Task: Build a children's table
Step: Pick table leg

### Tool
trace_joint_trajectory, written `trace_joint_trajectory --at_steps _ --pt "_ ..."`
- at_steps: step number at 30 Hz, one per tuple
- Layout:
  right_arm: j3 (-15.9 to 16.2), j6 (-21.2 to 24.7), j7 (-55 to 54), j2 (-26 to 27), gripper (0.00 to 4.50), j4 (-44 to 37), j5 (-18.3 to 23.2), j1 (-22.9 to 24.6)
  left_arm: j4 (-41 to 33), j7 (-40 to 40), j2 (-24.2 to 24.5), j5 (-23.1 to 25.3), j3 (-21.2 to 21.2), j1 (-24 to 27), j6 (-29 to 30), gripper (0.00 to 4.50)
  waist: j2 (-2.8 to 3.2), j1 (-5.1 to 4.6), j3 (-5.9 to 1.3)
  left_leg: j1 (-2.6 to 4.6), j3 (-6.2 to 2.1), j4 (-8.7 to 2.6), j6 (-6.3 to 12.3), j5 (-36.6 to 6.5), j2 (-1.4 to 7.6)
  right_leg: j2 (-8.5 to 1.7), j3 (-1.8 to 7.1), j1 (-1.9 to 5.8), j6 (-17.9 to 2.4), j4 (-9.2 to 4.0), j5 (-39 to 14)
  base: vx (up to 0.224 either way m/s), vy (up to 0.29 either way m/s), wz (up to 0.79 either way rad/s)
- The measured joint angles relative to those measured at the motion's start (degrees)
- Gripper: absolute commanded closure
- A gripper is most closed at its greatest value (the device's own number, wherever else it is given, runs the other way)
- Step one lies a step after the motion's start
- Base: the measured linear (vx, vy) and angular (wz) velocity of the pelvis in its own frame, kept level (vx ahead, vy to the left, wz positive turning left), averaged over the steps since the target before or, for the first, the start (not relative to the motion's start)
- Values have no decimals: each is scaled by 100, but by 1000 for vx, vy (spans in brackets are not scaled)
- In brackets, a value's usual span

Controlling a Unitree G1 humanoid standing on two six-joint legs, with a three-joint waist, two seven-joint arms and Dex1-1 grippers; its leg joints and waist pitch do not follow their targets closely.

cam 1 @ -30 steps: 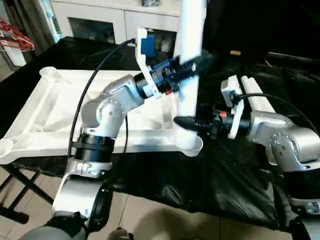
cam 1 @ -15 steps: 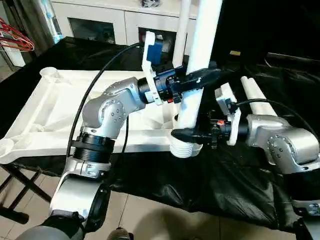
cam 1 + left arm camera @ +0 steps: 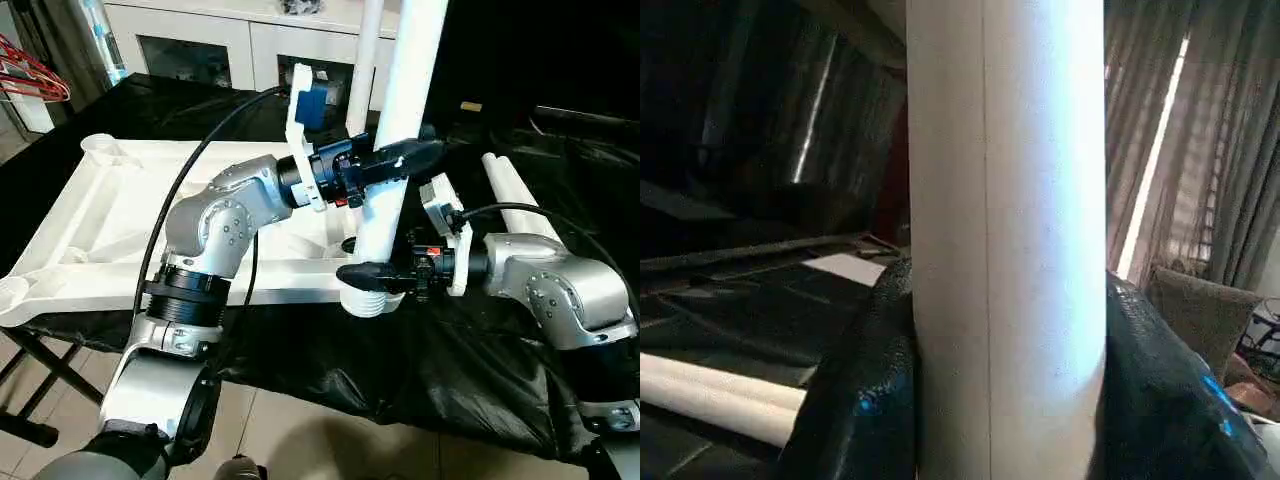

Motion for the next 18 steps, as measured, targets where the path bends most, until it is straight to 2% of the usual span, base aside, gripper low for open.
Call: trace_joint_trajectory --at_steps 4,13,15,18 --pt "17 -19 -7 46 244 16 -16 0 0 -31 12 0 -41 12 39 267 0 0 0 0 0 0 0 0 0 0 -1 0 0 0 0 0 0 0" --pt "42 -24 -17 78 259 17 -26 3 0 -26 32 -1 -37 12 111 267 1 0 0 0 -1 0 0 0 0 0 -1 0 0 1 0 0 0 0" --pt "37 -26 -35 85 259 17 -25 14 1 48 26 -1 -36 12 112 211 1 0 -1 0 -1 1 0 0 0 0 -1 0 0 2 0 0 0 0" --pt "33 -26 -88 111 259 17 -19 43 5 185 -42 -1 18 11 96 178 2 1 -1 0 -1 2 0 0 0 0 -1 0 0 3 0 0 0 0"
